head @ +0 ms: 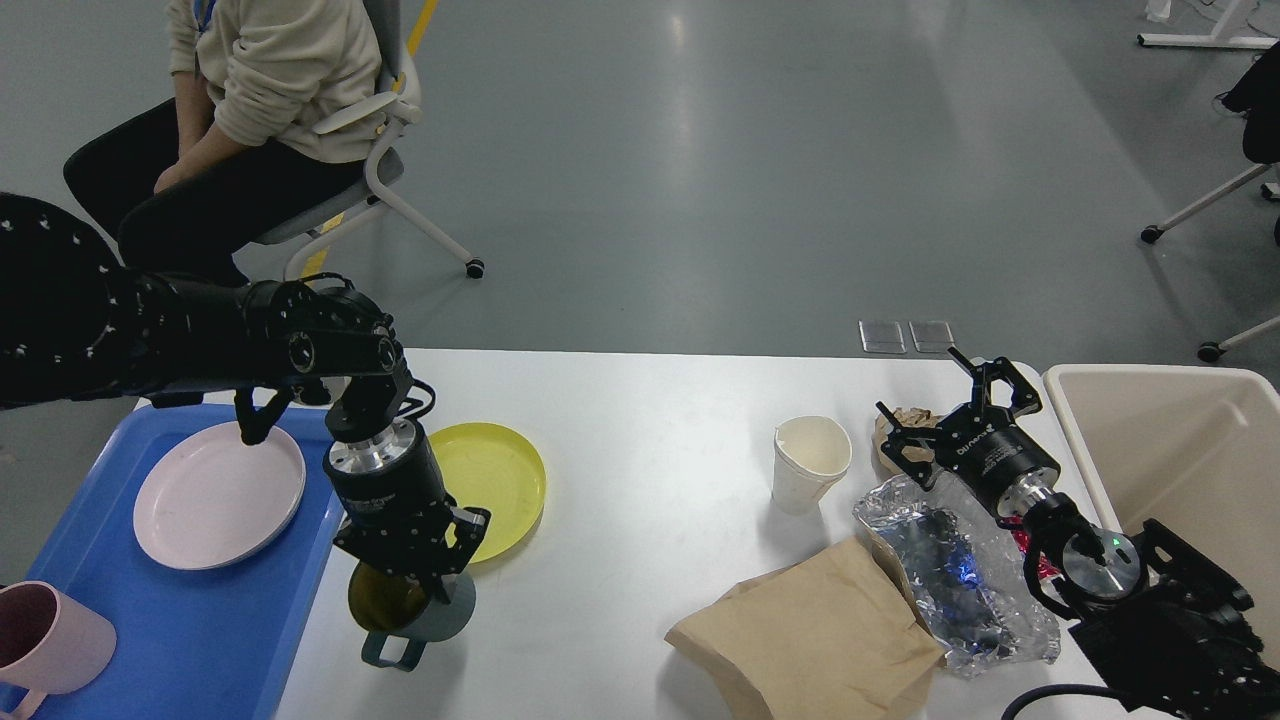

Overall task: Tidy desktop
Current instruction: 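Close the left gripper on the teal cup and lift it, then set the teal cup down on the blue tray and open the left gripper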

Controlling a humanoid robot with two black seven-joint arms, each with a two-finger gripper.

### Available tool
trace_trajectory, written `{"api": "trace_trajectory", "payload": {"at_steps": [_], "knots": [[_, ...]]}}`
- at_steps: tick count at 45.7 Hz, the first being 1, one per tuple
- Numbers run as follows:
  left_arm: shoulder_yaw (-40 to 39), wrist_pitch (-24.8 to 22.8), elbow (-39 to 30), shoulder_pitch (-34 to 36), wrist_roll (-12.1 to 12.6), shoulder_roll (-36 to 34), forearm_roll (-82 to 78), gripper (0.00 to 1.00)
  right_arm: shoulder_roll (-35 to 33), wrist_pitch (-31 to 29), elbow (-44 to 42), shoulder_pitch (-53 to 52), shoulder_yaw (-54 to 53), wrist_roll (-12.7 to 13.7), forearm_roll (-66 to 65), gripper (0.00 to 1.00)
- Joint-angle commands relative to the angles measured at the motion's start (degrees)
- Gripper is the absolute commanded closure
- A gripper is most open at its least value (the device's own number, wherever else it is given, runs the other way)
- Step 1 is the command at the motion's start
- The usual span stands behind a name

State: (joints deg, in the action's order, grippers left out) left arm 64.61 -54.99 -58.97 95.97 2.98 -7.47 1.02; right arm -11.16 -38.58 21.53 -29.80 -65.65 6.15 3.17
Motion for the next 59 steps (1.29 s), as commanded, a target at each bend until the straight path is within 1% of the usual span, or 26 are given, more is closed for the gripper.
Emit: {"api": "trace_trajectory", "payload": {"at_steps": [1,7,11,16,18,25,28,33,38,45,53,59], "knots": [[0.2,0.0,-3.8,5.8,-3.9,-0.9,0.0,1.0,0.0,0.0,0.0,0.0,0.0,0.0,0.0,0.0],[0.2,0.0,-7.0,9.5,-6.1,-1.3,0.0,1.0,0.0,0.0,0.0,0.0,0.0,0.0,0.0,0.0],[0.9,0.0,-7.9,10.5,-6.7,-1.3,0.0,1.0,0.0,0.0,0.0,0.0,0.0,0.0,0.0,0.0],[2.7,0.0,-9.1,11.7,-6.7,-1.3,-0.1,1.0,0.0,0.0,0.0,0.0,0.0,0.0,0.0,0.0],[3.2,0.0,-9.2,11.7,-6.3,-1.4,-0.1,1.0,0.0,0.0,0.0,0.0,0.0,0.0,0.0,0.0],[9.9,0.0,-9.2,11.3,-6.1,-1.8,-0.3,1.0,0.0,0.0,0.0,0.0,0.0,0.0,0.0,0.0],[13.0,0.0,-9.2,11.2,-6.1,-3.4,-0.6,1.0,0.0,0.0,0.0,0.0,0.0,0.0,0.0,0.0],[17.7,0.0,-9.1,10.6,-5.6,-8.4,-0.9,1.0,0.0,0.0,0.0,0.0,0.0,0.0,0.0,0.0],[21.3,0.0,-8.2,9.8,-4.3,-12.2,-1.0,1.0,0.0,0.0,0.0,0.0,0.0,0.0,0.0,0.0],[23.5,0.0,-5.1,6.1,-3.5,-16.3,-1.1,1.0,0.0,0.0,0.0,0.0,0.0,0.0,0.0,0.0],[22.5,0.0,0.2,-1.4,-3.5,-16.4,-1.1,1.0,0.0,0.0,0.0,0.0,0.0,0.0,0.0,0.0],[22.1,0.0,2.9,-4.6,-3.5,-16.4,-0.9,1.0,0.0,0.0,0.0,0.0,0.0,0.0,0.0,0.0]]}}
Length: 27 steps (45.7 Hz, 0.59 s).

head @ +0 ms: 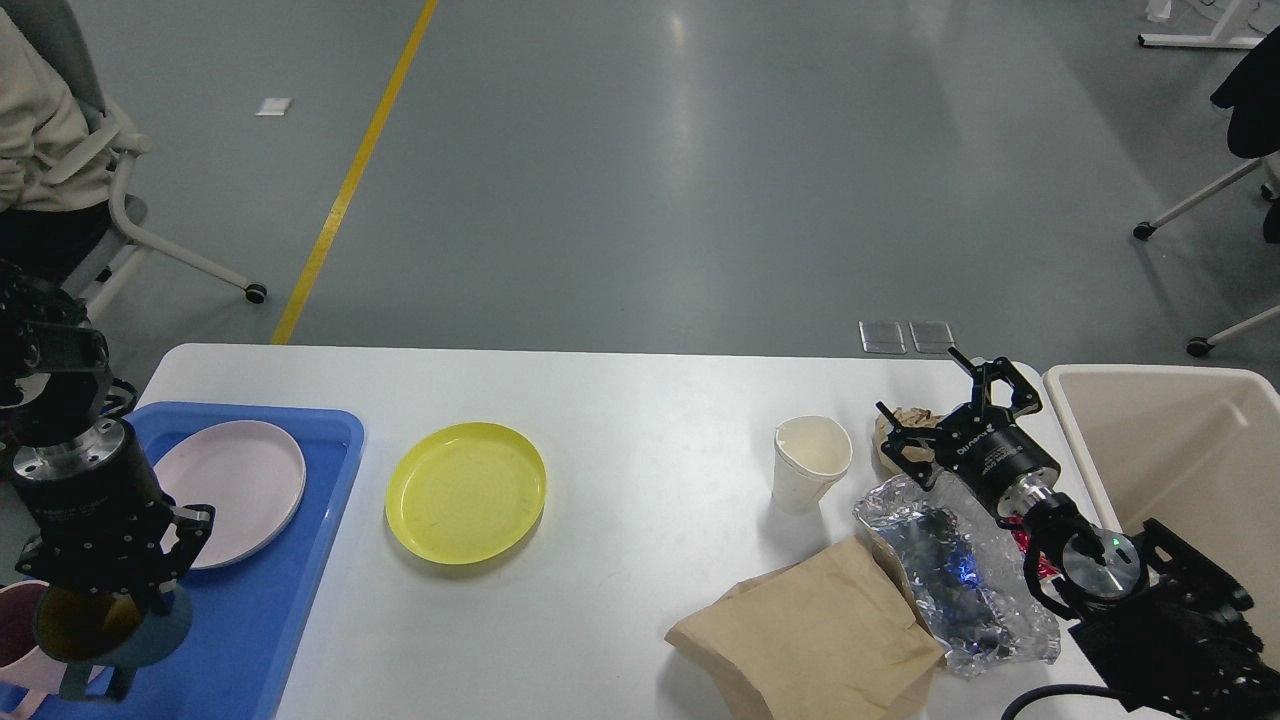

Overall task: Tidy desktop
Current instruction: 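Set the teal cup down on the blue tray and open the left gripper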

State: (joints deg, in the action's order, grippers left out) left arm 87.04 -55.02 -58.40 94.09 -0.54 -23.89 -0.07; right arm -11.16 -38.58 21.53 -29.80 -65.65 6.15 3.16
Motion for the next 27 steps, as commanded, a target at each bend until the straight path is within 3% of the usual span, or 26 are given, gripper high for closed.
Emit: {"api": "trace_trajectory", "payload": {"at_steps": [1,16,27], "knots": [[-0.3,0.0,2.7,-3.0,-0.1,0.0,0.2,1.0,0.0,0.0,0.0,0.0,0.0,0.0,0.0,0.0],[-1.4,0.0,11.1,-8.7,-1.1,0.6,1.0,1.0,0.0,0.0,0.0,0.0,0.0,0.0,0.0,0.0],[-4.7,0.0,11.7,-12.8,-1.0,0.7,1.0,1.0,0.0,0.0,0.0,0.0,0.0,0.0,0.0,0.0]]}}
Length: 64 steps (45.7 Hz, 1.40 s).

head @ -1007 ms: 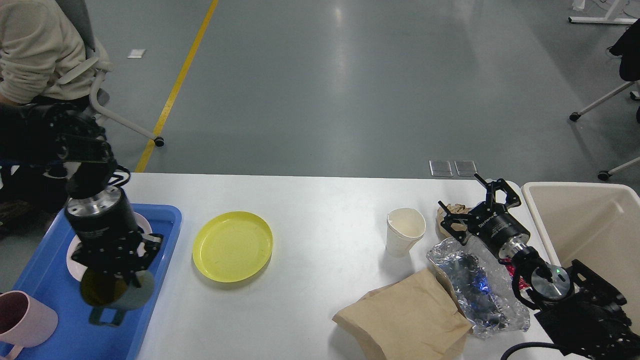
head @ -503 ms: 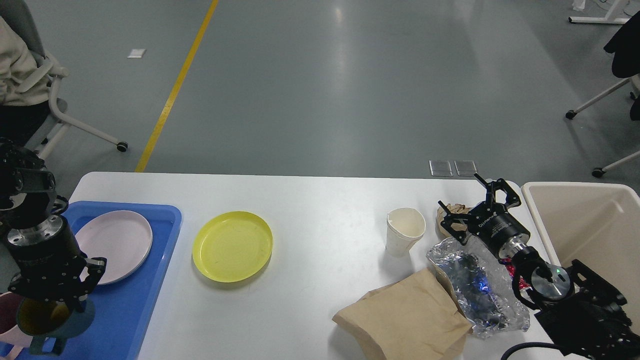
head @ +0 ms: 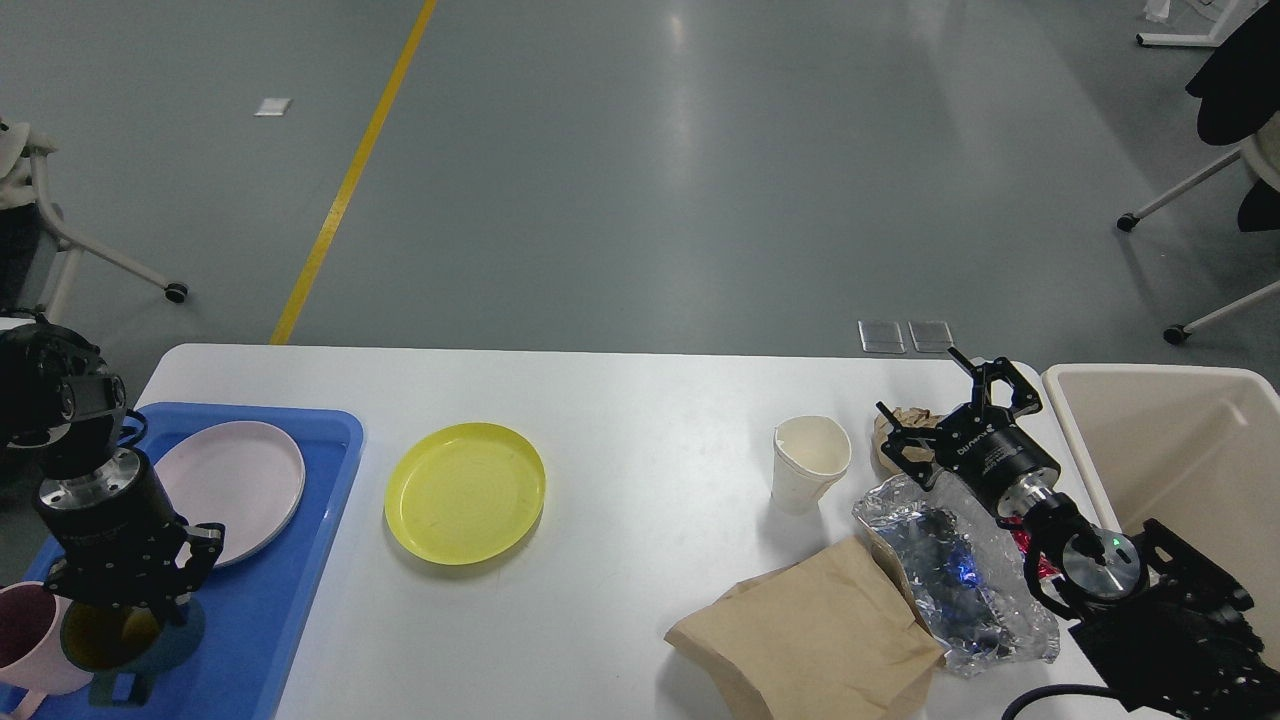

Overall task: Tidy desktop
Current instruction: 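Set the teal cup down on the blue tray and open the left gripper, then raise the left gripper and move it over the yellow plate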

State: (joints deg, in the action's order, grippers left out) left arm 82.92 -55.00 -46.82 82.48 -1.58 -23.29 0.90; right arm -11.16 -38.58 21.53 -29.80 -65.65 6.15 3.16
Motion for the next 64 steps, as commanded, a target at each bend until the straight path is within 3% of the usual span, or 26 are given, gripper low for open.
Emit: {"api": "trace_trajectory", "payload": {"at_steps": [1,13,22,36,50,57,64], "knots": [[-0.6,0.0,0.1,-1.4,0.0,0.2,0.1,1.0,0.0,0.0,0.0,0.0,0.0,0.0,0.0,0.0],[-2.9,0.0,1.8,-4.8,0.0,1.2,0.1,0.95,0.0,0.0,0.0,0.0,0.0,0.0,0.0,0.0],[-2.8,0.0,2.6,-4.9,-0.2,1.1,0.1,0.56,0.0,0.0,0.0,0.0,0.0,0.0,0.0,0.0],[-2.2,0.0,2.3,-2.9,0.0,0.9,-0.2,0.11,0.0,0.0,0.0,0.0,0.0,0.0,0.0,0.0],[-1.7,0.0,-0.1,14.9,1.1,2.7,-1.2,0.09,0.0,0.0,0.0,0.0,0.0,0.0,0.0,0.0],[-2.4,0.0,-0.1,22.1,1.0,9.7,-4.1,0.1,0.0,0.0,0.0,0.0,0.0,0.0,0.0,0.0],[-2.6,0.0,-0.1,24.7,0.9,19.4,-6.1,0.1,0.0,0.0,0.0,0.0,0.0,0.0,0.0,0.0]]}}
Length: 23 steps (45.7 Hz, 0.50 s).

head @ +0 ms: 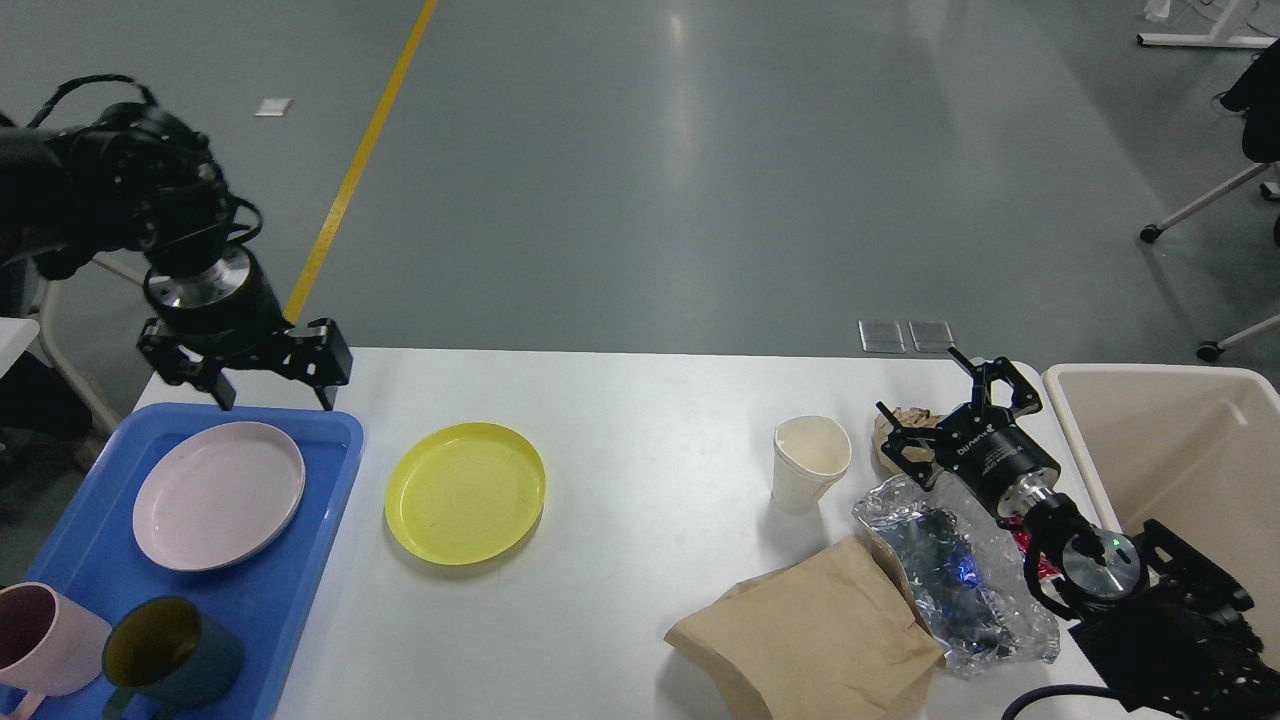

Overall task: Tidy desktop
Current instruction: 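Raise the left gripper and move it over the yellow plate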

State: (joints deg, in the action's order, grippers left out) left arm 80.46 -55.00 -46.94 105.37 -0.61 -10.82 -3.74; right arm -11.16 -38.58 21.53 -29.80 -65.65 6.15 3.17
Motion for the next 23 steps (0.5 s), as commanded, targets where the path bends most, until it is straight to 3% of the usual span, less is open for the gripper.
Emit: {"api": "trace_trajectory", "payload": {"at_steps": [1,13,23], "knots": [[-0.1,0.0,0.0,2.0,-0.2,8.3,-1.6,0.1,0.0,0.0,0.0,0.0,0.0,0.0,0.0,0.0],[-0.5,0.6,-0.5,4.8,-0.4,18.2,-2.5,0.1,0.0,0.0,0.0,0.0,0.0,0.0,0.0,0.0],[-2.5,13.1,-0.6,4.0,-0.4,21.1,-2.7,0.1,0.0,0.0,0.0,0.0,0.0,0.0,0.0,0.0]]}}
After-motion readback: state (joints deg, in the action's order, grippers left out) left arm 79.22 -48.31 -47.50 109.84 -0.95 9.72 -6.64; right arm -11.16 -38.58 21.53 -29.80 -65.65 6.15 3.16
